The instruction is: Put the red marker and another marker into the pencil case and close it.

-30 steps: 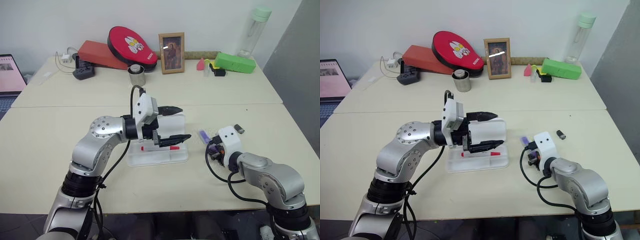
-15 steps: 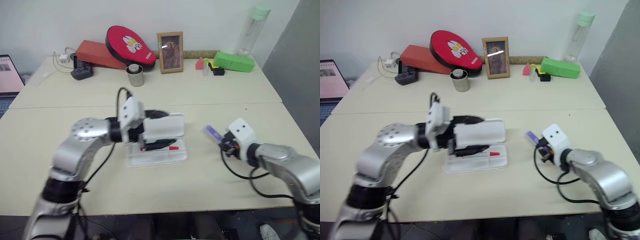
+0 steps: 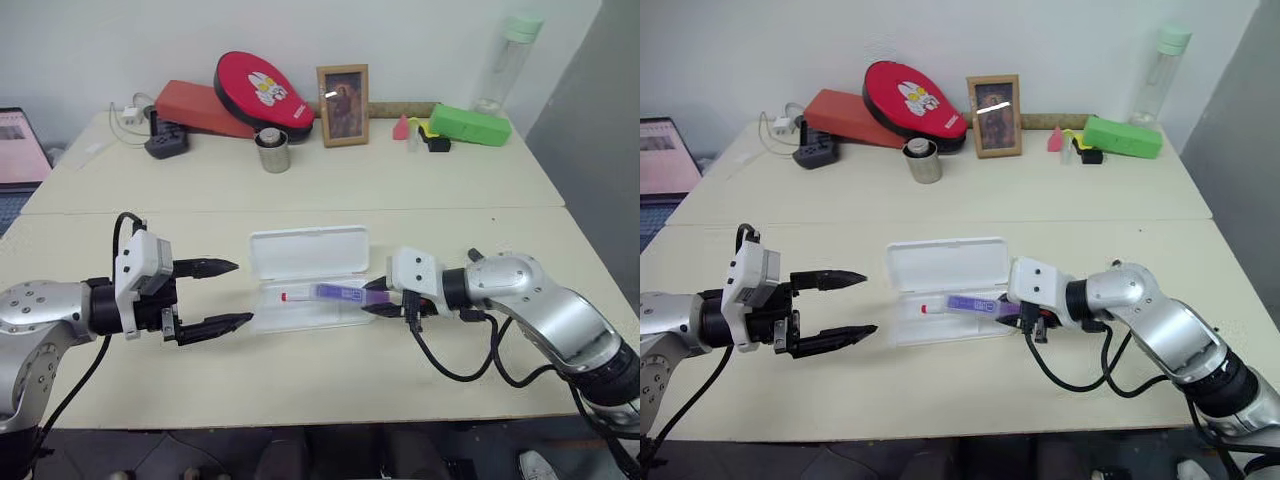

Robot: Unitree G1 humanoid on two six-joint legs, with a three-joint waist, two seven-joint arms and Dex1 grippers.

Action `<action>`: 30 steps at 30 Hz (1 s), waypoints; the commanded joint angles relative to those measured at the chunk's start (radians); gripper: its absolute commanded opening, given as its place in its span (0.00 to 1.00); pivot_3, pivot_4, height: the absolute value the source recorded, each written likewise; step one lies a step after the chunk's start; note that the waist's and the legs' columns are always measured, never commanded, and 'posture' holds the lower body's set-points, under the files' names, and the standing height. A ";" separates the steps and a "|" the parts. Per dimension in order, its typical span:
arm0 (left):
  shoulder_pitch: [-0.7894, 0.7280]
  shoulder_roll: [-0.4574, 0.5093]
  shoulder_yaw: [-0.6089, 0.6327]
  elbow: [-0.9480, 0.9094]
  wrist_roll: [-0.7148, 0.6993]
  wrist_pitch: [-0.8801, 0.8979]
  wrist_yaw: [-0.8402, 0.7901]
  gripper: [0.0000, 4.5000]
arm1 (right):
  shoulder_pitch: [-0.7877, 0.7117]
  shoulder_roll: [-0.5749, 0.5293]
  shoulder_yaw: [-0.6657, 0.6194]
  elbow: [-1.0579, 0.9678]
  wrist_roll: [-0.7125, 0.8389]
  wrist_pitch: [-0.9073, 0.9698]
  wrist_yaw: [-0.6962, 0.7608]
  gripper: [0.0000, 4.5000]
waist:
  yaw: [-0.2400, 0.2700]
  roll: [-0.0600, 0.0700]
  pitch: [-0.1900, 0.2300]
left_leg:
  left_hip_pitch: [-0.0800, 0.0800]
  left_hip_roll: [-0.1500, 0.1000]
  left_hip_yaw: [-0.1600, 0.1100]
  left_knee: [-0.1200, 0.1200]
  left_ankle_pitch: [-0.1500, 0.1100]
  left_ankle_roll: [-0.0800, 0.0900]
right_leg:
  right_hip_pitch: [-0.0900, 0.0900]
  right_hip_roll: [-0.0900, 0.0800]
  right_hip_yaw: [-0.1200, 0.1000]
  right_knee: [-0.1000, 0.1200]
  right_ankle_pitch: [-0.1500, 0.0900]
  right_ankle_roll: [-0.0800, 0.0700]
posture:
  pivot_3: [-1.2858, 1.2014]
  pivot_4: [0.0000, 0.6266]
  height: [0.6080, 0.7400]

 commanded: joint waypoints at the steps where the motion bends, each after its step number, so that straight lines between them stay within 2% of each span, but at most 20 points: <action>1: 0.038 -0.001 0.083 -0.067 -0.047 -0.002 0.007 1.00 | -0.078 0.086 0.080 0.084 -0.079 -0.024 0.001 0.24 | 0.001 0.000 0.000 | 0.000 0.000 0.000 0.000 0.000 0.000 | 0.000 0.000 0.000 0.000 0.000 0.000 | 0.52 0.24 1.00; 6: 0.082 -0.015 0.152 -0.054 -0.065 -0.011 0.022 1.00 | -0.151 0.193 0.150 0.140 -0.133 0.031 0.013 0.24 | 0.002 0.001 0.000 | 0.000 0.002 -0.002 0.000 -0.001 -0.002 | -0.001 0.000 0.001 0.000 0.000 -0.002 | 0.52 0.24 1.00; 14: 0.117 -0.030 0.170 -0.071 -0.075 -0.013 0.048 1.00 | -0.163 0.286 0.198 0.168 -0.178 0.080 0.018 0.24 | 0.000 0.001 0.000 | 0.001 0.004 -0.002 0.000 -0.002 -0.003 | -0.001 0.002 0.000 0.001 0.000 -0.004 | 0.52 0.24 1.00; 30: 0.112 -0.021 0.153 -0.090 -0.098 -0.006 0.084 1.00 | -0.156 0.312 0.212 0.247 -0.240 0.030 0.052 0.24 | 0.000 0.001 0.000 | 0.001 0.006 -0.002 0.000 -0.002 -0.004 | -0.001 0.003 0.000 0.001 0.001 -0.005 | 0.52 0.24 1.00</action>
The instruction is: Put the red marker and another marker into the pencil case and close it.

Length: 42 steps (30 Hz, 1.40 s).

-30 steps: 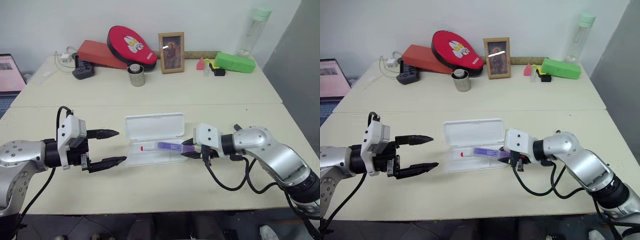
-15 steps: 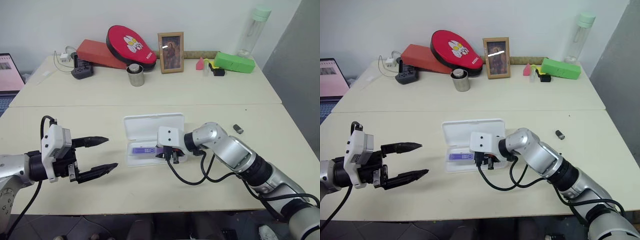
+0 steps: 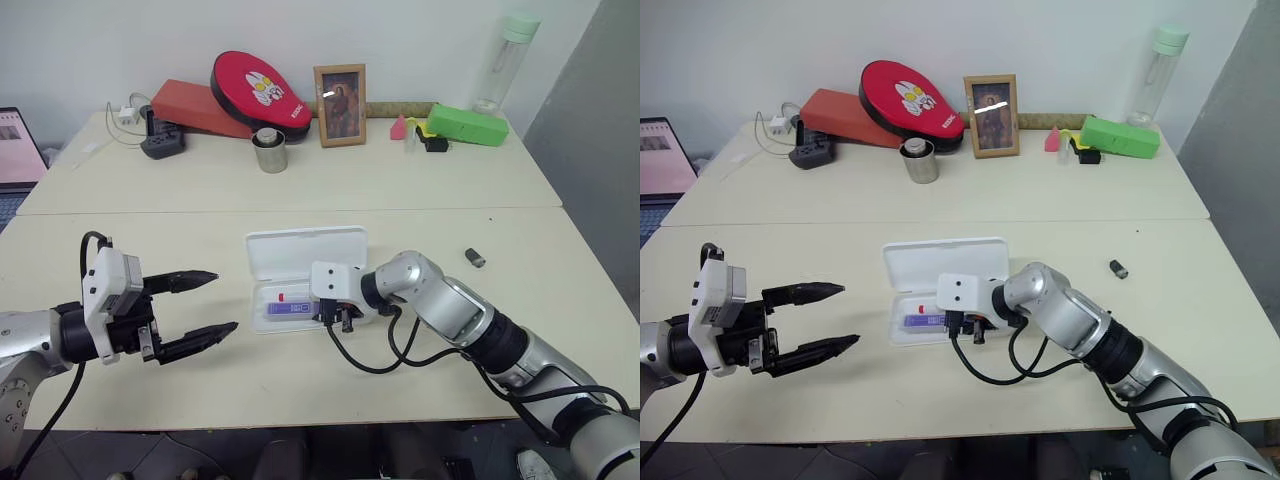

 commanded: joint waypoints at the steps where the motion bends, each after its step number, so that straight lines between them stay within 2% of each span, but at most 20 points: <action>1: -0.007 0.009 0.030 -0.031 -0.020 -0.007 0.007 1.00 | -0.009 0.010 -0.009 -0.011 -0.005 -0.023 0.021 0.24 | 0.000 0.000 0.000 | 0.000 0.000 0.000 0.000 0.000 0.000 | 0.000 0.000 0.000 0.000 0.000 0.000 | 0.52 0.24 1.00; 7: -0.010 0.010 0.025 -0.032 -0.023 -0.006 0.010 1.00 | -0.011 0.018 -0.015 -0.010 -0.008 -0.031 0.030 0.24 | 0.000 0.000 0.000 | 0.000 0.000 0.000 0.000 0.000 0.000 | 0.000 0.000 0.000 0.000 0.000 0.000 | 0.52 0.24 1.00; 8: -0.011 0.009 0.023 -0.032 -0.022 -0.006 0.011 1.00 | -0.014 0.021 -0.020 -0.013 -0.005 -0.032 0.033 0.39 | 0.000 0.000 0.000 | 0.000 0.000 0.000 0.000 0.000 0.000 | 0.000 0.000 0.000 0.000 0.000 0.000 | 0.52 0.24 1.00; 14: -0.015 0.008 0.014 -0.027 -0.018 -0.009 0.013 1.00 | -0.030 0.031 -0.049 -0.021 0.002 -0.039 0.034 0.66 | 0.000 0.000 0.000 | 0.000 0.000 0.000 0.000 0.000 0.000 | 0.000 0.000 0.000 0.000 0.000 0.000 | 0.52 0.24 1.00; 20: -0.025 0.009 0.001 -0.019 -0.011 -0.013 0.013 1.00 | -0.041 0.028 -0.086 -0.045 0.014 -0.033 0.039 0.99 | 0.000 0.000 0.000 | 0.000 0.000 0.000 0.000 0.000 -0.001 | 0.000 0.000 0.000 0.000 0.000 0.000 | 0.52 0.24 1.00; 26: -0.067 0.008 -0.033 -0.015 -0.017 -0.009 0.013 1.00 | -0.032 0.006 -0.189 -0.120 0.067 -0.004 0.055 0.99 | 0.000 0.000 0.000 | 0.000 0.000 0.000 0.000 0.000 -0.001 | 0.000 0.000 0.000 0.000 0.000 0.000 | 0.52 0.24 1.00; 30: -0.133 -0.013 -0.074 -0.053 -0.068 0.020 0.045 1.00 | 0.085 -0.111 -0.416 -0.276 0.203 0.126 0.069 0.99 | 0.011 0.000 0.000 | -0.001 0.000 -0.001 0.000 0.000 -0.001 | 0.000 0.000 0.000 -0.001 0.000 0.000 | 0.52 0.24 1.00; 33: -0.177 -0.039 -0.104 -0.080 -0.108 0.045 0.089 1.00 | 0.148 -0.187 -0.521 -0.323 0.252 0.200 0.047 0.99 | 0.014 0.000 0.000 | -0.001 -0.001 -0.001 0.000 -0.001 -0.001 | 0.001 0.000 0.000 -0.002 0.000 0.000 | 0.52 0.24 1.00; 35: -0.221 -0.065 -0.137 -0.097 -0.140 0.062 0.126 1.00 | 0.178 -0.221 -0.608 -0.317 0.277 0.248 0.014 0.99 | 0.014 0.001 0.000 | -0.001 -0.001 0.000 0.000 -0.001 -0.001 | 0.001 0.000 0.000 -0.001 0.000 0.000 | 0.52 0.24 1.00; 37: -0.318 -0.132 -0.242 -0.103 -0.128 0.060 0.177 1.00 | 0.220 -0.286 -0.699 -0.238 0.260 0.259 -0.028 0.99 | 0.011 0.001 0.001 | -0.001 0.000 0.000 0.000 -0.001 -0.001 | 0.001 0.000 0.000 -0.001 0.000 0.000 | 0.52 0.24 1.00; 42: -0.451 -0.241 -0.389 -0.072 -0.080 0.043 0.236 1.00 | 0.252 -0.358 -0.734 -0.056 0.206 0.220 -0.121 0.99 | 0.003 0.001 0.001 | 0.000 -0.001 0.004 0.001 -0.001 -0.001 | 0.001 0.001 0.001 0.000 0.000 0.000 | 0.52 0.24 1.00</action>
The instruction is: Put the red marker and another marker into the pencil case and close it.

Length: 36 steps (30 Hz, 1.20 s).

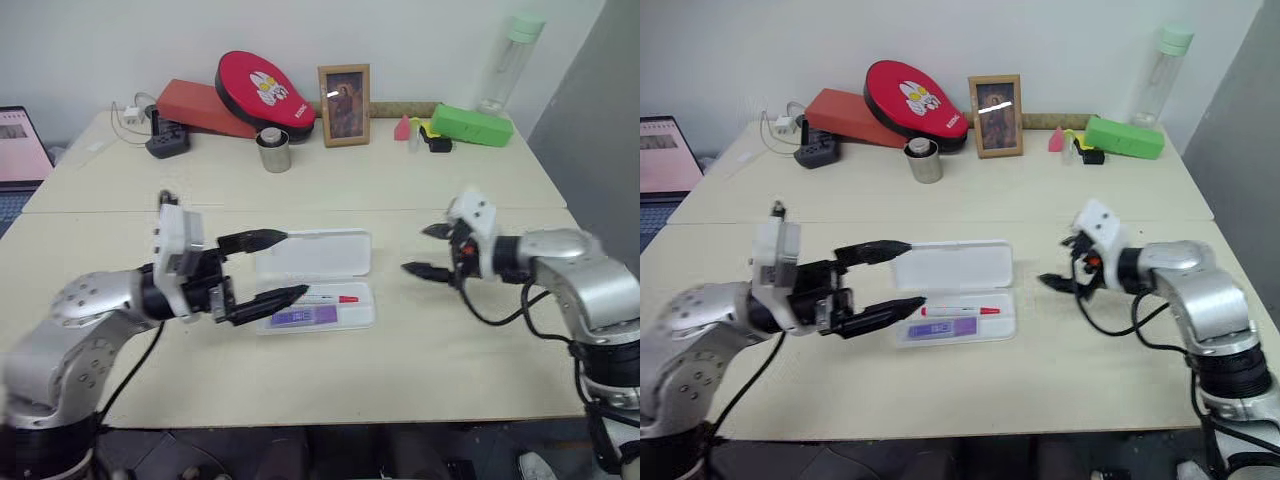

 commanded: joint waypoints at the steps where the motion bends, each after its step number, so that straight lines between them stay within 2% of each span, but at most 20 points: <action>1: -0.083 -0.067 -0.091 0.010 0.045 -0.031 0.046 1.00 | 0.006 -0.030 -0.034 0.148 -0.050 -0.057 -0.079 0.99 | -0.004 0.000 0.000 | 0.000 0.000 0.001 0.000 0.000 0.000 | 0.000 0.000 0.000 0.000 0.000 0.000 | 0.52 0.24 1.00; 7: -0.142 -0.147 -0.179 0.051 0.110 -0.075 0.056 1.00 | -0.005 -0.052 -0.022 0.400 -0.091 -0.190 -0.099 0.99 | -0.007 0.000 0.000 | 0.000 0.003 0.013 0.001 0.000 0.000 | 0.000 0.000 0.001 0.001 0.000 0.000 | 0.52 0.24 1.00; 14: -0.166 -0.180 -0.193 0.078 0.145 -0.100 0.068 1.00 | -0.041 -0.027 0.004 0.528 -0.105 -0.257 -0.108 0.99 | -0.007 0.000 0.000 | 0.000 0.004 0.015 0.003 0.000 0.000 | 0.000 0.001 0.001 0.001 0.000 0.000 | 0.52 0.24 1.00; 17: -0.160 -0.187 -0.204 0.071 0.154 -0.103 0.075 1.00 | -0.055 -0.021 0.013 0.550 -0.110 -0.267 -0.100 0.88 | -0.005 0.000 0.000 | 0.000 0.004 0.015 0.003 0.000 0.000 | 0.000 0.001 0.001 0.001 0.000 0.000 | 0.52 0.24 1.00; 20: -0.153 -0.189 -0.205 0.063 0.153 -0.102 0.077 1.00 | -0.064 -0.017 0.014 0.570 -0.111 -0.273 -0.099 0.71 | -0.005 0.000 0.000 | 0.000 0.004 0.015 0.003 0.000 0.000 | 0.000 0.001 0.001 0.001 0.000 0.000 | 0.52 0.24 1.00; 22: -0.149 -0.186 -0.201 0.062 0.156 -0.103 0.076 1.00 | -0.067 -0.018 0.020 0.573 -0.113 -0.268 -0.093 0.58 | -0.005 0.000 0.000 | 0.000 0.004 0.015 0.003 0.000 0.000 | 0.000 0.001 0.001 0.001 0.000 0.000 | 0.52 0.24 1.00; 27: -0.149 -0.186 -0.195 0.062 0.158 -0.106 0.082 1.00 | -0.066 -0.019 0.024 0.565 -0.112 -0.261 -0.082 0.32 | -0.005 0.000 0.000 | 0.000 0.004 0.015 0.003 0.000 0.000 | 0.000 0.001 0.001 0.001 0.000 0.000 | 0.52 0.24 1.00; 31: -0.147 -0.185 -0.193 0.064 0.155 -0.107 0.079 1.00 | -0.063 -0.021 0.024 0.550 -0.111 -0.254 -0.078 0.06 | -0.004 0.000 0.000 | 0.000 0.004 0.015 0.003 0.000 0.000 | 0.001 0.001 0.001 0.001 0.000 0.000 | 0.52 0.24 1.00; 36: -0.146 -0.179 -0.189 0.070 0.156 -0.108 0.073 1.00 | -0.050 -0.033 0.009 0.459 -0.097 -0.297 -0.061 0.06 | -0.004 0.000 0.000 | 0.000 0.004 0.015 0.003 0.000 0.000 | 0.000 0.001 0.001 0.001 0.000 0.000 | 0.52 0.24 1.00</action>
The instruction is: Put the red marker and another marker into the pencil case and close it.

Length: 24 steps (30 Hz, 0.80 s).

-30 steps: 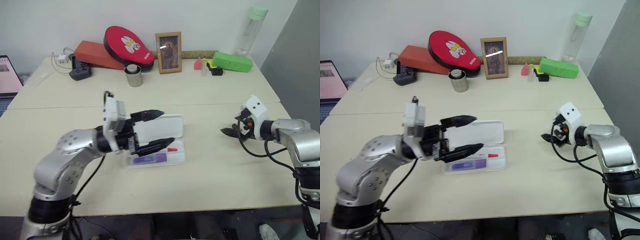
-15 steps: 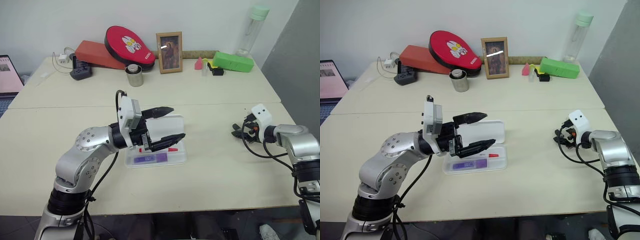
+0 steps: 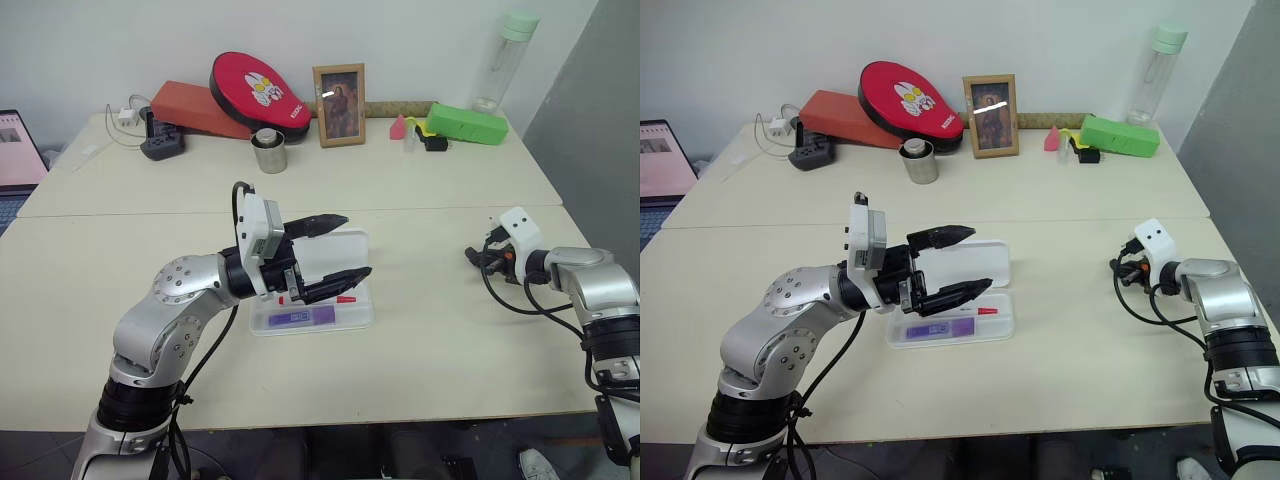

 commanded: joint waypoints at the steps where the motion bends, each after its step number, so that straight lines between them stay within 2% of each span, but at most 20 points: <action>1: 0.001 0.009 0.017 -0.022 0.001 -0.020 -0.004 1.00 | 0.002 -0.020 -0.024 -0.109 0.015 -0.060 0.021 0.06 | -0.001 0.000 0.000 | 0.000 0.000 0.000 0.000 0.000 0.000 | 0.000 0.000 0.000 0.000 0.000 0.000 | 0.52 0.24 1.00; 3: 0.033 0.060 0.047 -0.014 0.012 -0.027 -0.038 1.00 | 0.043 -0.027 -0.006 -0.278 0.079 -0.074 0.114 0.06 | -0.002 0.000 0.000 | 0.000 0.000 0.000 0.000 0.000 0.000 | 0.000 0.000 0.000 0.000 0.000 0.000 | 0.52 0.24 1.00; 6: 0.103 0.153 0.105 -0.009 0.006 -0.032 -0.104 1.00 | 0.101 -0.043 0.029 -0.532 0.187 -0.002 0.223 0.06 | -0.007 0.001 0.000 | 0.000 0.003 -0.002 -0.001 0.000 0.000 | -0.001 0.001 0.001 0.000 0.000 0.000 | 0.52 0.24 1.00; 10: 0.176 0.231 0.168 -0.010 -0.015 -0.034 -0.160 1.00 | 0.131 -0.074 0.098 -0.680 0.206 0.034 0.258 0.06 | 0.003 0.001 0.001 | 0.000 0.002 -0.005 -0.001 0.000 0.000 | 0.000 0.001 -0.001 0.000 -0.001 0.000 | 0.52 0.24 1.00; 16: 0.253 0.318 0.245 -0.012 -0.038 -0.028 -0.229 1.00 | 0.062 0.003 0.285 -0.747 0.169 0.068 0.244 0.06 | 0.003 0.001 0.001 | 0.000 0.001 -0.006 -0.001 0.000 0.000 | 0.000 0.000 -0.001 -0.001 0.000 0.000 | 0.52 0.24 1.00; 20: 0.255 0.323 0.263 -0.014 -0.037 -0.027 -0.222 1.00 | 0.016 0.062 0.390 -0.685 0.110 0.069 0.211 0.06 | 0.002 0.001 0.001 | 0.000 0.001 -0.006 -0.001 0.000 0.000 | 0.000 0.000 -0.001 -0.001 0.000 0.000 | 0.52 0.24 1.00; 24: 0.265 0.316 0.267 -0.046 -0.047 -0.012 -0.203 1.00 | -0.019 0.101 0.420 -0.631 0.084 0.061 0.200 0.06 | 0.002 0.001 0.001 | 0.000 0.001 -0.006 -0.001 0.000 0.000 | -0.001 0.000 -0.001 -0.001 0.000 0.000 | 0.52 0.24 1.00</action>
